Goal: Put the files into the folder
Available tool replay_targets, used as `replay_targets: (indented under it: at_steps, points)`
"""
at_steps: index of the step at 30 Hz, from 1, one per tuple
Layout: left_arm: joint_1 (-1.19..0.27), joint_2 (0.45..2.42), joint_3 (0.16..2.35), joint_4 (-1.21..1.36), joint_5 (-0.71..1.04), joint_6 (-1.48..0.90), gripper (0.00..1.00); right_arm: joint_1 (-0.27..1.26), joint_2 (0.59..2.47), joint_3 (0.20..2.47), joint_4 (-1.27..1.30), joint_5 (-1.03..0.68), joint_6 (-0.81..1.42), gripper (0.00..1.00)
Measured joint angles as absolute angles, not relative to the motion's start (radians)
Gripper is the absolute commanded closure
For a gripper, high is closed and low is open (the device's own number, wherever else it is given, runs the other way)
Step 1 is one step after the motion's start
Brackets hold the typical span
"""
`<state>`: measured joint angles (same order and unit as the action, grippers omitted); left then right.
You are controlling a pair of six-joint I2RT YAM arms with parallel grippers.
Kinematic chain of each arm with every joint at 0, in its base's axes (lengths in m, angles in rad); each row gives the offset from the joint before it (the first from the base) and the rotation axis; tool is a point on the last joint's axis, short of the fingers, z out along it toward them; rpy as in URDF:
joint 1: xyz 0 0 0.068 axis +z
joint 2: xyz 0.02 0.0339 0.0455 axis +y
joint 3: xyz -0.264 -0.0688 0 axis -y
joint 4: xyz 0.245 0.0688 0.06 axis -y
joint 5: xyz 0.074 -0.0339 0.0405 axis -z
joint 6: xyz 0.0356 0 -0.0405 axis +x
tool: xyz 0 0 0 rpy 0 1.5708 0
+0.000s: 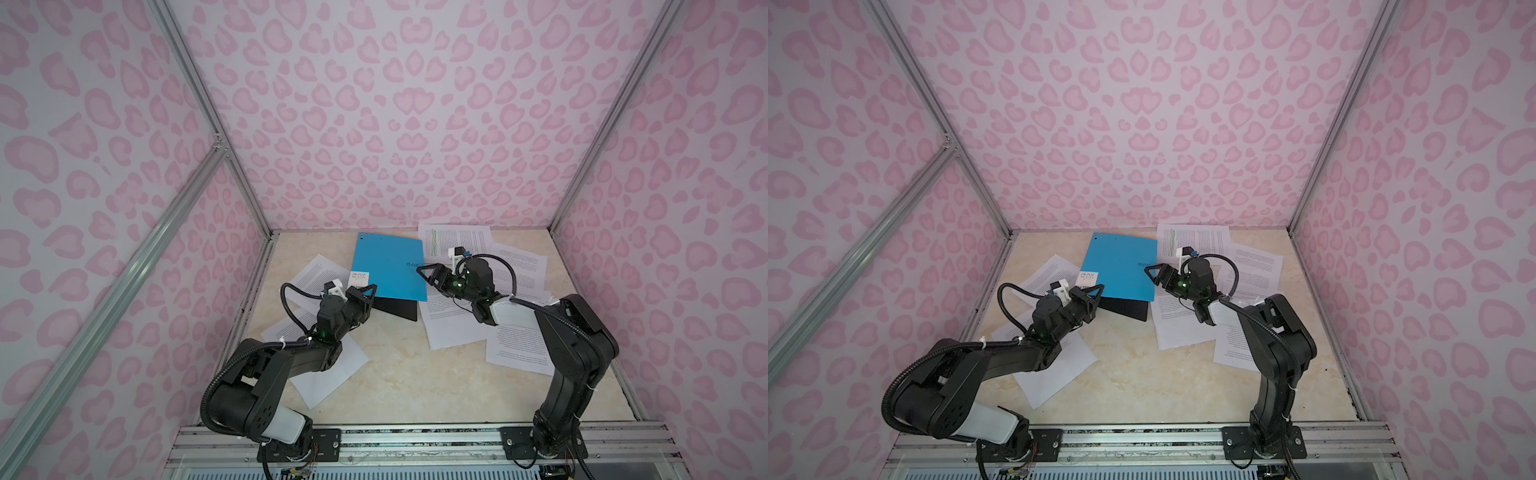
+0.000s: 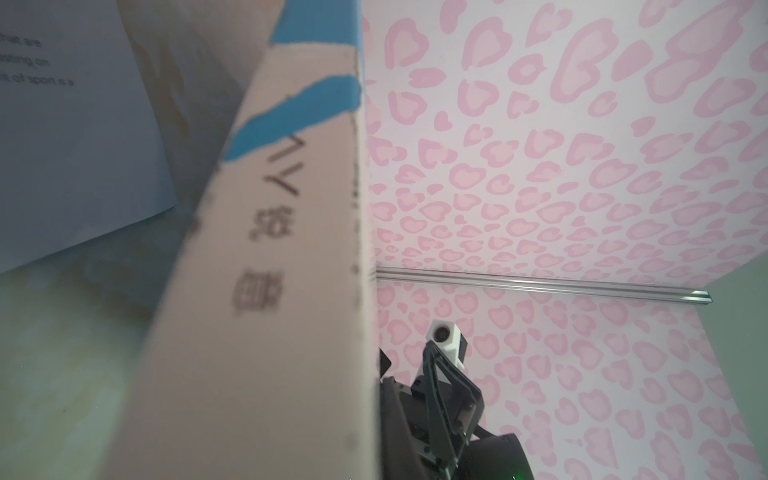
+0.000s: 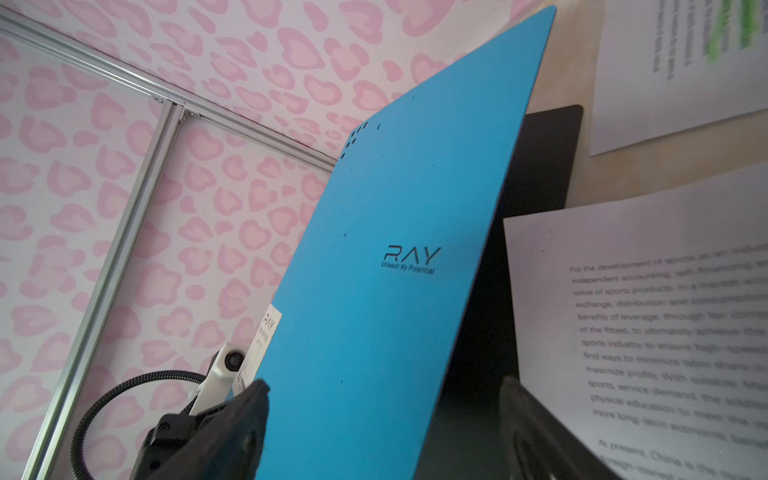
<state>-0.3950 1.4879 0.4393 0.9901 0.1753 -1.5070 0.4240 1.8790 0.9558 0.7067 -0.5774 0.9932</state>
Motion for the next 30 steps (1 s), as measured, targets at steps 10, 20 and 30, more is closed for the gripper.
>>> replay_targets:
  at_steps: [10, 20, 30]
  points:
    - [-0.380, 1.452, 0.392, 0.997, 0.173, -1.491, 0.95, 0.471, 2.008, 1.060, 0.809, -0.603, 1.123, 0.76]
    - [-0.273, 1.058, 0.350, 0.655, 0.157, -1.331, 0.13, 0.551, 1.991, 1.221, 0.753, -0.632, 1.163, 1.00]
    - [-0.264, 0.575, 0.487, -0.051, 0.042, -0.979, 0.02, 0.580, 1.931, 1.396, 0.504, -0.645, 1.052, 1.00]
